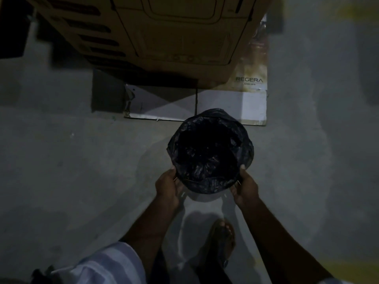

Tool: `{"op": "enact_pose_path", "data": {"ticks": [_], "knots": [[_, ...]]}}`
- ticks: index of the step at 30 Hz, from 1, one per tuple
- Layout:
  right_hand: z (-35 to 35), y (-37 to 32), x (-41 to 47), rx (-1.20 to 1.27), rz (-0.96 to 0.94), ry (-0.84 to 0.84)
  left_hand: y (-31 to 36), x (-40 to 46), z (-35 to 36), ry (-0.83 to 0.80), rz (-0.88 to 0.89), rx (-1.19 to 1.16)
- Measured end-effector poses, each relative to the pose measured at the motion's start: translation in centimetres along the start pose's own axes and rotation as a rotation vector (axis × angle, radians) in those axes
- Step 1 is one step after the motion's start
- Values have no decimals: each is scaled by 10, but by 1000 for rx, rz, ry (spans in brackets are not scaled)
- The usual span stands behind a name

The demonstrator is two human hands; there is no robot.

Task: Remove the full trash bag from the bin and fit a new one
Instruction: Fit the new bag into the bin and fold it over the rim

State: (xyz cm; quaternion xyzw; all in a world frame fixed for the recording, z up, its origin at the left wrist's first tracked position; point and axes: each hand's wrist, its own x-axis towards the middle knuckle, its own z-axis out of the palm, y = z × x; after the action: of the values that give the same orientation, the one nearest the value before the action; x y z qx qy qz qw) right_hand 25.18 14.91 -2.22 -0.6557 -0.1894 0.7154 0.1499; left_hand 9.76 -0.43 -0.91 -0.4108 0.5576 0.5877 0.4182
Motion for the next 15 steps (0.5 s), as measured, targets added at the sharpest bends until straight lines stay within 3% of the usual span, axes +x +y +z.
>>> {"op": "enact_pose_path", "data": {"ticks": [7,10,15], "knots": [[-17,12,22,289,49,14,0,16,-13,-38,11,-65],[-13,14,29,226,105,9,-3,21,-16,-11,26,-26],[-7,13,32,-48,90,164,1,43,-20,111,64,70]]}}
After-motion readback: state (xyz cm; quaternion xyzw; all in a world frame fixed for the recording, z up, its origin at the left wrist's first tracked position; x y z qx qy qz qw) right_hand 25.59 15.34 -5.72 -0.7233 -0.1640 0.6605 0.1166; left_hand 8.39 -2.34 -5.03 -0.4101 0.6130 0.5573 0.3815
